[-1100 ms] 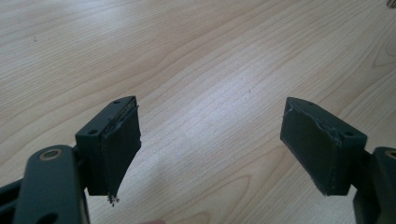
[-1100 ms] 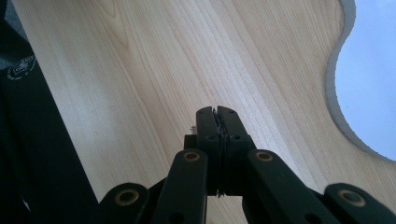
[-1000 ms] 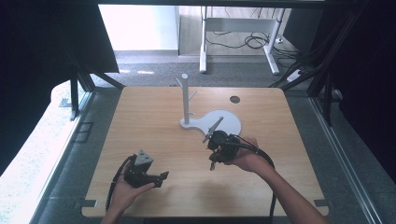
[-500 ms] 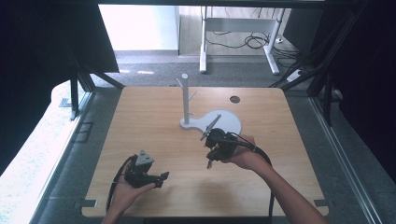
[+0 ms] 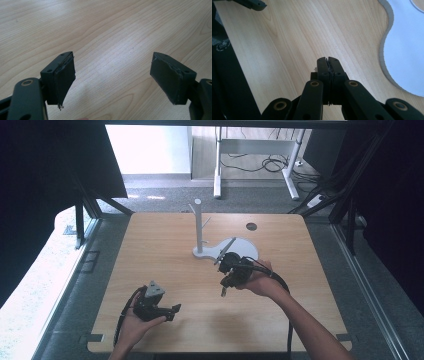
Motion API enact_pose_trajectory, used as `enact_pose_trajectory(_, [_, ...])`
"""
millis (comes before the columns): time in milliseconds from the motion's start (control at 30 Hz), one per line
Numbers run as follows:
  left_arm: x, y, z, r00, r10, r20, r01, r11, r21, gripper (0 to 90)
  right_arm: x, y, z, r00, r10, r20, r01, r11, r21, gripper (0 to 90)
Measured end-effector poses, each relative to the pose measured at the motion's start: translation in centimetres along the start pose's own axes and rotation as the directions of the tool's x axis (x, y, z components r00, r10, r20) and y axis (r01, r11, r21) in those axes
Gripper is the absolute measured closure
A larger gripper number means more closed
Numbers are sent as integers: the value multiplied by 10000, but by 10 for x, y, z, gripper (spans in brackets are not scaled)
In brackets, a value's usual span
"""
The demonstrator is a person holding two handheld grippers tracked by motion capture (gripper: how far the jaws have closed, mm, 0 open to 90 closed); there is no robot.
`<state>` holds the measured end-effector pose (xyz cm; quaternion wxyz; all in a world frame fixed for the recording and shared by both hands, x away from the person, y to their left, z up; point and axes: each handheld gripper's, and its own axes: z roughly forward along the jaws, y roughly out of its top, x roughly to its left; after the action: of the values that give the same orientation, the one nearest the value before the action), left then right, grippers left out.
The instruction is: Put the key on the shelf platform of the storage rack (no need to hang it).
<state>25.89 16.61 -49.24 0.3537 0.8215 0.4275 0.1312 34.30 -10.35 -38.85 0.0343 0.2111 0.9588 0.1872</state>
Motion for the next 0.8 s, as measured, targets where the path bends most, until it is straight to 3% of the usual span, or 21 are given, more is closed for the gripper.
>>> enact_pose_trajectory(433, [2,0,-2,10000,0,-20,0,10000,-14,204,-22,10,6,9991,395,128,-397,9991,171,890])
enact_pose_trajectory(800, [4,0,-4,10000,-88,-22,88,9999,-79,204,-50,21,12,9955,901,278,-907,9956,220,890])
